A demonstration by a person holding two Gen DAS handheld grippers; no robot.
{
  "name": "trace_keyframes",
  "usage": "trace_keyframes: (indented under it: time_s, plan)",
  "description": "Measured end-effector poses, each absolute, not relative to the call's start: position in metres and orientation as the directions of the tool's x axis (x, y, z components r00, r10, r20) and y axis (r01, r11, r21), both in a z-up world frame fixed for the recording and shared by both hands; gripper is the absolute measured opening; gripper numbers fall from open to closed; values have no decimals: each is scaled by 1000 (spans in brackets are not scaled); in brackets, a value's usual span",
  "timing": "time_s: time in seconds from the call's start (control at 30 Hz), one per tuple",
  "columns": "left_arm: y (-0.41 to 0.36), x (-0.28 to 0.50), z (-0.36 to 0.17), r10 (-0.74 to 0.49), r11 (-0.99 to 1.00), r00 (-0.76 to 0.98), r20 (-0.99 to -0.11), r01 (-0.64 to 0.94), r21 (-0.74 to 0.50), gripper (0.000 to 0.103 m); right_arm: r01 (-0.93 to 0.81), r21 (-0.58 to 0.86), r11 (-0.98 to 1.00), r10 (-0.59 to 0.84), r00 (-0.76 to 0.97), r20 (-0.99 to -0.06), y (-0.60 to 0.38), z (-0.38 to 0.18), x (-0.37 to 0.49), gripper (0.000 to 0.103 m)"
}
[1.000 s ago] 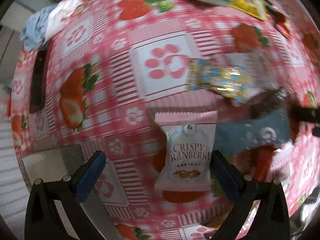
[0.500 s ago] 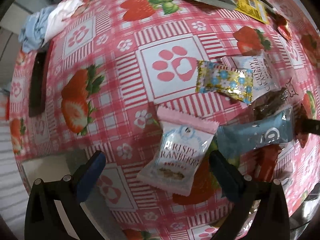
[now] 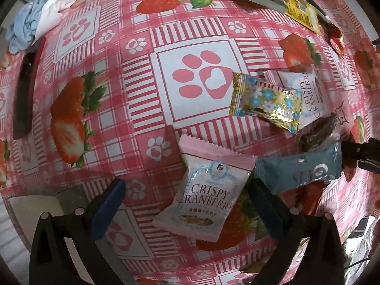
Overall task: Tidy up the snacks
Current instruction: 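Grasp the pink Crispy Cranberry packet with the left gripper while the right grasps a red candy packet, then carry both packets over the white tray and open both grippers to drop them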
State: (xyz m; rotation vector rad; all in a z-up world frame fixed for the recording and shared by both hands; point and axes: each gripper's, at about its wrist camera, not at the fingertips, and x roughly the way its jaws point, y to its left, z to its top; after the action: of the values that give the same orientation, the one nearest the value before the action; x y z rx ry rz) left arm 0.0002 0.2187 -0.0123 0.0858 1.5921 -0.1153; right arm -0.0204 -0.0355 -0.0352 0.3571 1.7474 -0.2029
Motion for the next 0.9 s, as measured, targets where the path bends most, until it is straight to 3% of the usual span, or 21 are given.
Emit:
trace_keyframes:
  time_s: [0.23, 0.3, 0.4, 0.47, 0.5, 0.53, 0.9]
  plan:
    - [215, -23, -7, 7, 994, -62, -998, 106, 0, 103, 320, 62, 945, 142, -231, -963, -46, -18, 4, 102]
    - [210, -23, -5, 11, 992, -52, -999, 123, 5, 97, 277, 63, 959, 125, -213, -969, -33, -16, 4, 95]
    - [196, -28, 4, -3, 985, -29, -1000, 170, -8, 79, 217, 64, 974, 105, -180, -978, -18, -10, 4, 68]
    - [188, -30, 10, -6, 982, -10, -1000, 187, -8, 61, 176, 66, 982, 93, -150, -984, -13, -2, 4, 30]
    - [185, -32, 13, -11, 982, -3, -1000, 191, -11, 45, 165, 73, 984, 98, -151, -984, -11, -2, 4, 30]
    - [182, -34, 15, -14, 981, -3, -1000, 192, -15, 42, 164, 84, 983, 109, -153, -982, -11, -2, 4, 30]
    - [203, -80, 56, -90, 988, 28, -996, 127, -85, 42, 153, 227, 962, 243, -90, -966, -13, 21, -38, 30]
